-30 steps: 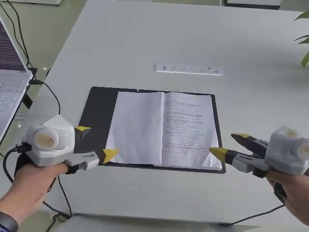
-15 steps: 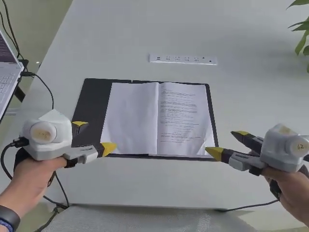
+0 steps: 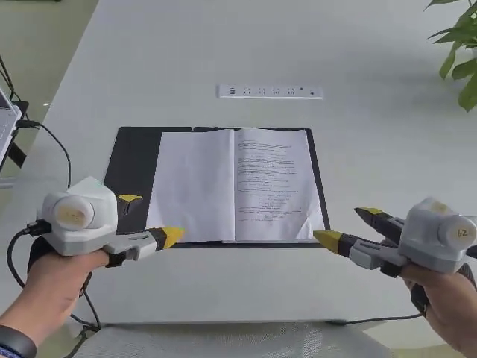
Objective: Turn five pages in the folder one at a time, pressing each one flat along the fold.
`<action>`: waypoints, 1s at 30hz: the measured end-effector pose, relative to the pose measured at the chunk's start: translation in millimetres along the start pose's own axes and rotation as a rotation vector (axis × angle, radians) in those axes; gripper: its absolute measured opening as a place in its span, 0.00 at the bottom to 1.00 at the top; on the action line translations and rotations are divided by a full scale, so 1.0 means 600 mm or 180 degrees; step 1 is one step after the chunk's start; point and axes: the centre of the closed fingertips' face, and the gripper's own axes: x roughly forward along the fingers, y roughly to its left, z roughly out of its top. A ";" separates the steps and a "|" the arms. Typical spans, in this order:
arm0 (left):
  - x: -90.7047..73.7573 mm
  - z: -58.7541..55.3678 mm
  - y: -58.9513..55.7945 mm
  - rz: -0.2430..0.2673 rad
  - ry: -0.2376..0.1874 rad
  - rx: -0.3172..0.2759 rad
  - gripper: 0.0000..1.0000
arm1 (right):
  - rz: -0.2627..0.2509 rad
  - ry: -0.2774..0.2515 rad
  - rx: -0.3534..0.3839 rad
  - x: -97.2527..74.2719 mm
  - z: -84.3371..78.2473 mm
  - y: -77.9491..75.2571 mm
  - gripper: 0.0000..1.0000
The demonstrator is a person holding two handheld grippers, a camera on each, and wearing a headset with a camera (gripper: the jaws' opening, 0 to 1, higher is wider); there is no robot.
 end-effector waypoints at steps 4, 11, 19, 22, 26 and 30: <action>0.013 0.004 -0.010 -0.0074 0.0039 0.0048 0.61 | -0.0027 -0.0026 0.0036 -0.005 -0.002 0.000 0.68; 0.036 0.015 -0.032 -0.0224 0.0066 0.0141 0.60 | -0.0067 -0.0023 0.0072 -0.014 -0.007 -0.001 0.68; 0.084 0.040 -0.080 -0.0492 0.0080 0.0268 0.59 | -0.0077 -0.0074 0.0182 -0.019 -0.008 0.003 0.68; 0.106 0.048 -0.097 -0.0616 0.0101 0.0294 0.58 | -0.0072 -0.0019 0.0145 -0.018 -0.016 0.007 0.68; 0.133 0.053 -0.139 -0.0801 0.0112 0.0371 0.58 | -0.0024 0.0042 0.0140 -0.016 -0.028 0.015 0.68; 0.160 0.056 -0.170 -0.0916 0.0117 0.0422 0.57 | -0.0017 0.0081 0.0120 -0.018 -0.036 0.020 0.67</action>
